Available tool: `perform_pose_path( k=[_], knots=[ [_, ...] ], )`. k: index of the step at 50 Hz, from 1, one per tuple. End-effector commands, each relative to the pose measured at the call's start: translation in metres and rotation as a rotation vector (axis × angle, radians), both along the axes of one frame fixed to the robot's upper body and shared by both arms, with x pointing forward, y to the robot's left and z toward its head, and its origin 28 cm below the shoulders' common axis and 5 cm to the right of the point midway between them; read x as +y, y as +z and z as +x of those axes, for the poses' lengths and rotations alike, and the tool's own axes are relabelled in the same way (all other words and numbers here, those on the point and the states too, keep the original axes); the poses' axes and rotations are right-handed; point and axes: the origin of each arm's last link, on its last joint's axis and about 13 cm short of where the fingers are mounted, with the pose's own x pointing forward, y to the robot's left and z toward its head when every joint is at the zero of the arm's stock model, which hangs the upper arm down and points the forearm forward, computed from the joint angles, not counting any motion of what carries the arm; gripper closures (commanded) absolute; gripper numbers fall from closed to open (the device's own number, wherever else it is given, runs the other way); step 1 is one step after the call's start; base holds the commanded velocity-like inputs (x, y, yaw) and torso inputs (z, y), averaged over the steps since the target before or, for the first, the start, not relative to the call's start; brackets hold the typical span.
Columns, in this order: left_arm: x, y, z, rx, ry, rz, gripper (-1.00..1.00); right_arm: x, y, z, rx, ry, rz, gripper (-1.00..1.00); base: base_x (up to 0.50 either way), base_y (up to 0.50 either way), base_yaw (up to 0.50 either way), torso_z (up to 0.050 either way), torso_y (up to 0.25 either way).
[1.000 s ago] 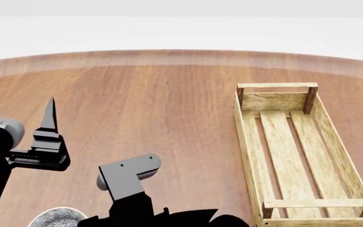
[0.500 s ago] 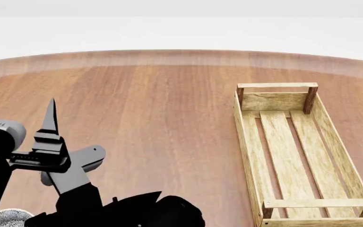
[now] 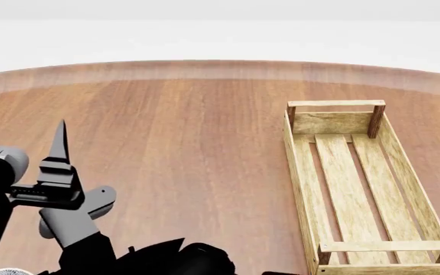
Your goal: Stack the right bowl on the left bowl and place them in the tray.
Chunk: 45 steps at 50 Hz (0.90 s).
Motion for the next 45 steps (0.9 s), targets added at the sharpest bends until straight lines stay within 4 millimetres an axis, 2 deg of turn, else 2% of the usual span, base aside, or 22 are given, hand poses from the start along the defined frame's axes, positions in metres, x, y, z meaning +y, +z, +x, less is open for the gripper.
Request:
perform_pose_path(
  k=[1, 15, 33, 41, 45],
  knots=[
    [0.0003, 0.0012, -0.0006, -0.011, -0.001, -0.015, -1.00, -0.0015, -0.0009, 0.0042, -0.005, -0.009, 0.009, 1.00, 0.00, 0.00, 0.00, 0.000, 0.000],
    [-0.0013, 0.0005, -0.0011, -0.016, -0.018, -0.003, -1.00, -0.0006, -0.0075, -0.0027, -0.007, 0.040, -0.009, 1.00, 0.00, 0.00, 0.00, 0.000, -0.250],
    [-0.0011, 0.0005, -0.0017, -0.027, -0.010, 0.003, -1.00, -0.0013, -0.0086, -0.0021, -0.014, 0.048, -0.013, 1.00, 0.00, 0.00, 0.00, 0.000, -0.004],
    [-0.0017, -0.0003, -0.0013, -0.028, -0.019, -0.002, -1.00, -0.0019, -0.0104, -0.0019, -0.016, 0.045, -0.017, 1.00, 0.00, 0.00, 0.00, 0.000, -0.237],
    [-0.0021, -0.0004, -0.0020, -0.035, -0.033, -0.007, -1.00, -0.0019, -0.0095, -0.0014, -0.016, 0.042, -0.016, 1.00, 0.00, 0.00, 0.00, 0.000, -0.008]
  ],
)
